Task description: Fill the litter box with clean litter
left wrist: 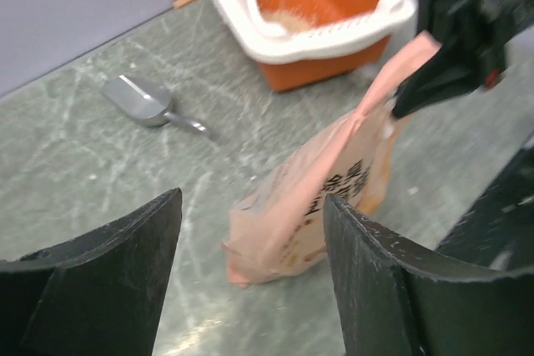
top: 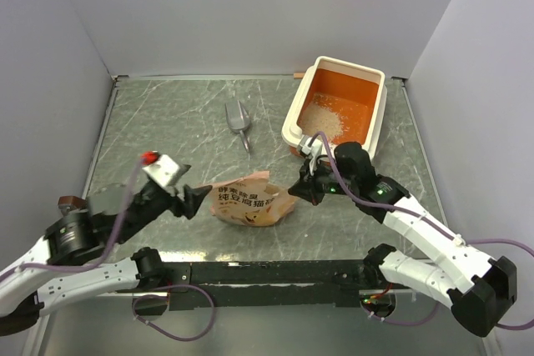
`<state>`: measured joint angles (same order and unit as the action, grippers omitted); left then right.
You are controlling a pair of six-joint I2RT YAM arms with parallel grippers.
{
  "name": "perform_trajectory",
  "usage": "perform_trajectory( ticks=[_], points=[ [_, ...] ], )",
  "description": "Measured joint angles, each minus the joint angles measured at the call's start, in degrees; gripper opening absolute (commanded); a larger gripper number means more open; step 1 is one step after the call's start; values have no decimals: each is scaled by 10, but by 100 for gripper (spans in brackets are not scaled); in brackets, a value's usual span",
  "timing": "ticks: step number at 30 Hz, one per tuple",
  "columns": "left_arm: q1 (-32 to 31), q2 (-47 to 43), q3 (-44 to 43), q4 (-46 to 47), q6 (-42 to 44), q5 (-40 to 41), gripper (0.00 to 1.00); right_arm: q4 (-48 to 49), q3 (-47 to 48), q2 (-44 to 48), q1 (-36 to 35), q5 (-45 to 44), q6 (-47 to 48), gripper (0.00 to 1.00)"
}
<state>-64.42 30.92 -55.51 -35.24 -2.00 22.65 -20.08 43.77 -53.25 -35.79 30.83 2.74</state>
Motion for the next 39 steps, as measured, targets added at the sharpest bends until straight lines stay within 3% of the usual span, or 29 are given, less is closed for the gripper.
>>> perform_trajectory(
  ticks=[7,18,29,39],
  points=[
    [0,-47,30,-2,-109,-33,76,16,-20,19,0,2,-21,0],
    [1,-36,68,-3,-134,-59,95,35,-40,39,0,16,-50,0],
    [46,48,148,60,-96,-40,94,31,-49,59,0,0,-70,0],
    [139,83,184,182,-70,-160,88,29,-61,79,33,-13,-106,0]
  ],
)
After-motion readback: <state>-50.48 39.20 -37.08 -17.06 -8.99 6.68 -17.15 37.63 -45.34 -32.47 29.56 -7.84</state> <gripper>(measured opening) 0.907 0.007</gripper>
